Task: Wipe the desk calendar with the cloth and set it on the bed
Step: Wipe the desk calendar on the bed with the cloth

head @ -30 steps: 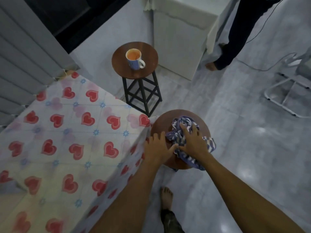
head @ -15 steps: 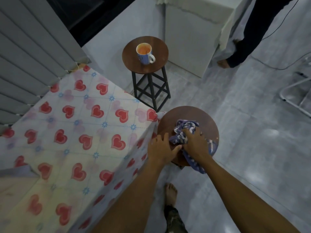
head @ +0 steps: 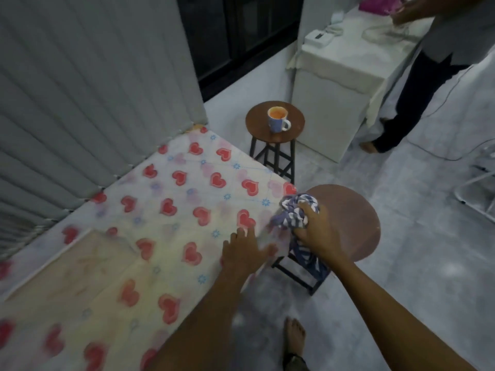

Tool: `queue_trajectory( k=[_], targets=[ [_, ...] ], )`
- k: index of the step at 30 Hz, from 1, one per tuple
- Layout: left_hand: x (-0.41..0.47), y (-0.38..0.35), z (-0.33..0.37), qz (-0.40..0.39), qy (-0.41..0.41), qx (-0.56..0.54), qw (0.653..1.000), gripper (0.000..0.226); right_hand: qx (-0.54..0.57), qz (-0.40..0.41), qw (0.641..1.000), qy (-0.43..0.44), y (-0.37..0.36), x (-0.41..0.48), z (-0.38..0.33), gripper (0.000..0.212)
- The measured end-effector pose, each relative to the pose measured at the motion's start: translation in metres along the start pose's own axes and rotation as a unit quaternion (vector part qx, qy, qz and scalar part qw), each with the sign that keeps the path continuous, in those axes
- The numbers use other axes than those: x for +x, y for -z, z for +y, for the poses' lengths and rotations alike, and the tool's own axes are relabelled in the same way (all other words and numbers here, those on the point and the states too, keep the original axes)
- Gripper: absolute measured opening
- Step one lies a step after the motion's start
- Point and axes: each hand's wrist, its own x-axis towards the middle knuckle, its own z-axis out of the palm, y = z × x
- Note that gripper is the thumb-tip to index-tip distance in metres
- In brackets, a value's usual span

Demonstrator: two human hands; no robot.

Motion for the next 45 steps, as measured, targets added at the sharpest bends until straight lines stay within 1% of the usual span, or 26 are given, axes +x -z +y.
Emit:
queue_trajectory(
  k=[2,3,6,10,14,16,19,25,28,30,34,36,38,40,42,45],
  targets=[
    [-0.023,0.019,-0.043,0.048,0.011,0.013,0.999,0.088,-0.002,0.018,0.999,0.032,-0.016,-0.013,-0.046,0.062],
    [-0.035,0.029,-0.066,0.06,0.022,0.008,0.998,0.087,-0.006,0.021,0.998,0.052,-0.027,-0.02,-0.068,0.064],
    [-0.066,0.057,-0.134,0.071,0.062,-0.014,0.995,0.087,-0.02,0.02,0.994,0.107,-0.063,-0.04,-0.132,0.065],
    [-0.111,0.085,-0.226,0.108,0.126,-0.04,0.985,0.089,0.008,0.007,0.99,0.14,-0.118,-0.068,-0.212,0.069],
    [-0.156,0.099,-0.307,0.113,0.215,-0.069,0.968,0.095,0.02,-0.029,0.984,0.177,-0.166,-0.095,-0.276,0.068],
    [-0.175,0.103,-0.338,0.117,0.245,-0.074,0.96,0.098,0.029,-0.041,0.981,0.186,-0.184,-0.107,-0.298,0.068],
    [-0.195,0.108,-0.374,0.124,0.265,-0.066,0.954,0.094,0.033,-0.046,0.979,0.194,-0.203,-0.123,-0.319,0.067],
    [-0.203,0.12,-0.408,0.167,0.275,-0.061,0.945,0.091,0.054,-0.04,0.98,0.185,-0.22,-0.135,-0.331,0.062],
    [-0.191,0.13,-0.41,0.199,0.259,-0.049,0.944,0.086,0.066,-0.028,0.982,0.174,-0.226,-0.135,-0.325,0.063],
    [-0.177,0.137,-0.41,0.199,0.237,-0.029,0.95,0.084,0.082,-0.018,0.983,0.163,-0.228,-0.135,-0.32,0.061],
    [-0.149,0.141,-0.414,0.166,0.152,0.048,0.973,0.073,0.106,-0.011,0.982,0.153,-0.233,-0.136,-0.309,0.057],
    [-0.137,0.141,-0.415,0.141,0.117,0.091,0.979,0.068,0.107,-0.005,0.983,0.146,-0.236,-0.136,-0.303,0.057],
    [-0.128,0.141,-0.416,0.12,0.094,0.108,0.982,0.06,0.113,0.001,0.986,0.125,-0.238,-0.137,-0.298,0.058],
    [-0.122,0.143,-0.421,0.111,0.071,0.073,0.989,0.053,0.111,0.004,0.987,0.112,-0.24,-0.139,-0.294,0.06],
    [-0.118,0.147,-0.427,0.128,0.04,0.014,0.991,0.044,0.11,0.002,0.988,0.112,-0.243,-0.138,-0.29,0.062],
    [-0.113,0.153,-0.436,0.128,0.015,-0.017,0.991,0.033,0.114,0.003,0.988,0.106,-0.244,-0.136,-0.29,0.062]
  ],
)
